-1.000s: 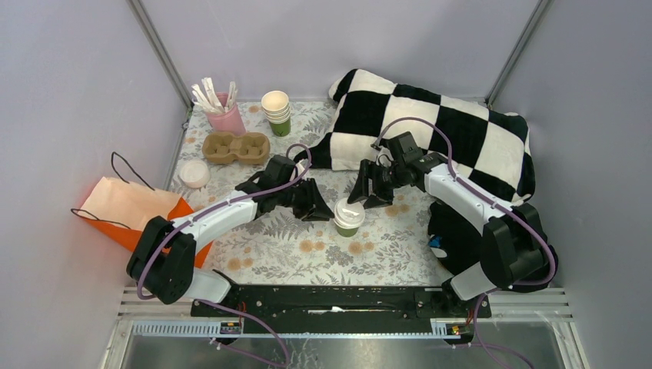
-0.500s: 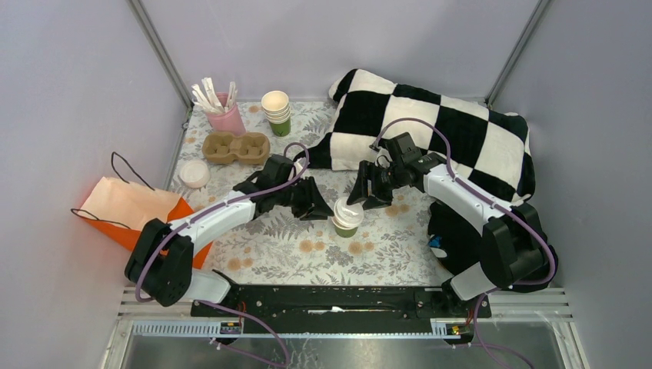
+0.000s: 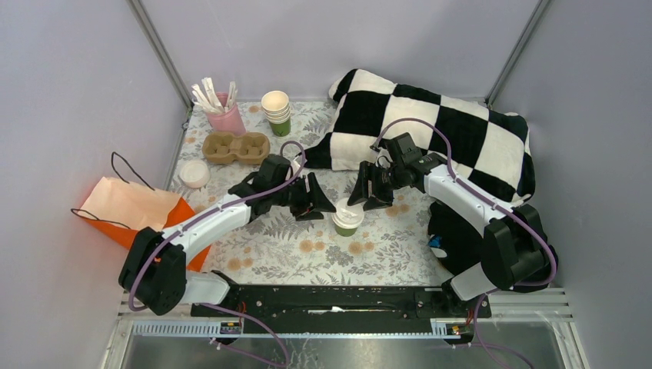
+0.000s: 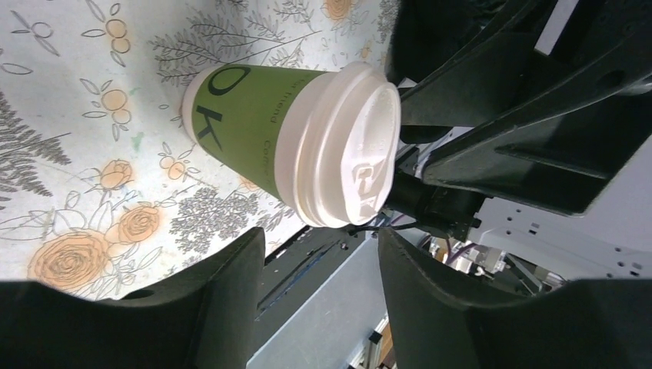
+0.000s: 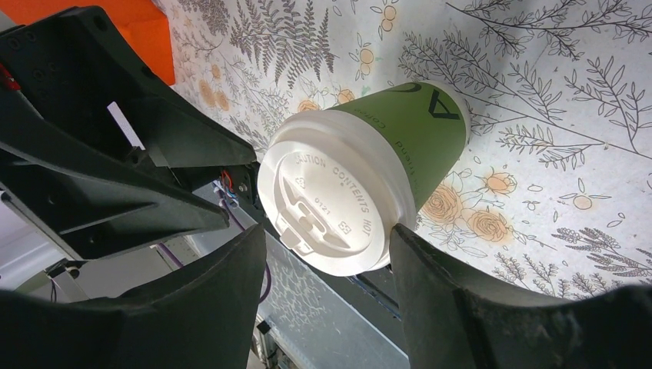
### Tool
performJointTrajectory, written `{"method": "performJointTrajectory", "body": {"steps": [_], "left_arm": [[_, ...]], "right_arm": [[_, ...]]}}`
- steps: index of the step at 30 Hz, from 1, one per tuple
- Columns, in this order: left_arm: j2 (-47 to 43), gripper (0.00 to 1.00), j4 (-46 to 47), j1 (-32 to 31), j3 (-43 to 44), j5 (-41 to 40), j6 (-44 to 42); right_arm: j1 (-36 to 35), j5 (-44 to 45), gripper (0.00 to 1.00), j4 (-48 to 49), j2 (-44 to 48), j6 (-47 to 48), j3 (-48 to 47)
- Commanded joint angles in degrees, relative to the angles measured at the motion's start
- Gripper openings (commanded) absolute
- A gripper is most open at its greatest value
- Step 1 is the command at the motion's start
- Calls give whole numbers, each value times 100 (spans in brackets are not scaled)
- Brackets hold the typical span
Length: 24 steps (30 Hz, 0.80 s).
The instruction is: Pack the takeout coffee
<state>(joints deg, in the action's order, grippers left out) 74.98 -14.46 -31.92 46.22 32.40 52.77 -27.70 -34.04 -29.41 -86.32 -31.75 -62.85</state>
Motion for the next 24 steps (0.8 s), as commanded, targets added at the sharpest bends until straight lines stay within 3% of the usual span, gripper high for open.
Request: {"method": "performJointTrajectory", "body": {"steps": [1,3,6,7,10,12,16,24], "left_arm": [[115,63,594,2,-4,226,142],[222,64,795,2,10,308,267],[317,45,1003,-5,9,334,452],[343,48,1059,-6,3,346,488],[436,67,1139,-30,30,424,515],[523,69,1146,-56,67,458,499],[624,69,1069,-104,139,404,482],[851,51,564,-329,556,58,205]], "right_arm": [[-54,2,67,-39,204,-18,-122],[-56,-16,67,-9,204,-41,-131],[-58,-16,67,4,187,-67,-148],[-64,-23,67,13,178,-81,-148],[-68,-49,67,27,148,-88,-189],[-69,-50,67,36,134,-95,-208],[-95,-65,67,49,121,-112,-210],[-87,-114,66,143,125,-174,-166]]}}
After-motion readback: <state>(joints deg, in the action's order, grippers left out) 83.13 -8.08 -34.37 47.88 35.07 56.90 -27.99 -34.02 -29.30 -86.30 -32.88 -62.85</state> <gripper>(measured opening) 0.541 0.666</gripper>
